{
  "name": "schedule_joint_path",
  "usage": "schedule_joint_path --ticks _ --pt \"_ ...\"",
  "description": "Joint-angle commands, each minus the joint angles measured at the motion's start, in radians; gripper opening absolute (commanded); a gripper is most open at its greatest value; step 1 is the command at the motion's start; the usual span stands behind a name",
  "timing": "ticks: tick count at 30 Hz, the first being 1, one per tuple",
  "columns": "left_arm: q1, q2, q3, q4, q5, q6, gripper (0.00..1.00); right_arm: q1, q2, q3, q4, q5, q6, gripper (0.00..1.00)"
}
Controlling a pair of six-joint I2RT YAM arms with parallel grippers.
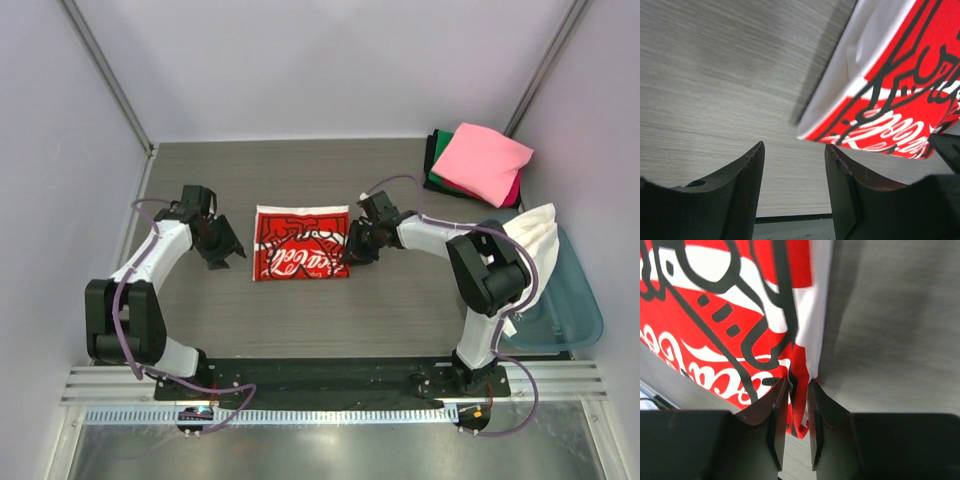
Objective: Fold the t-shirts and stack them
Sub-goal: Fold the tshirt
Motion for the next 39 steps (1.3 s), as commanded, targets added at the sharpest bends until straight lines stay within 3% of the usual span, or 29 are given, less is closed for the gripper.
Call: schedule_joint_path --ticks 1,6,11,14,15,19,23,29,39 --pt "-0.002 -0.086 -0.036 0.047 0.025 0.004 0.53 0.056 -0.081 -0.038 0.056 0.032 0.057 0.28" --pt "-0.005 -0.178 -0.080 0.035 0.039 0.001 0.53 0.058 -0.150 0.004 -0.114 0.165 0.009 0.55" --pt "-0.024 -0.232 -0.084 0.027 0.045 -0.010 0.52 0.061 -0.237 0.103 -0.236 0.228 -0.011 0.58" --pt "-0.051 -0.241 -0.097 0.091 0.083 -0.016 0.50 0.076 -0.254 0.113 -0.204 0.143 0.018 0.49" --pt "-0.071 -0.237 -0.099 0.130 0.102 -0.022 0.50 0.082 -0.245 0.106 -0.132 0.034 0.038 0.40" --pt "-0.134 -0.118 -0.094 0.257 0.171 -0.059 0.45 0.136 -0.134 0.020 0.147 -0.231 0.199 0.24" --pt "-0.160 -0.031 -0.099 0.319 0.182 -0.071 0.44 0.133 -0.040 -0.026 0.275 -0.313 0.221 0.24" --pt "-0.149 0.159 -0.104 0.326 0.079 -0.024 0.39 -0.006 0.098 -0.231 0.531 -0.399 0.268 0.20" --pt "-0.146 0.233 -0.113 0.316 -0.036 -0.018 0.34 -0.062 0.120 -0.388 0.553 -0.422 0.209 0.21"
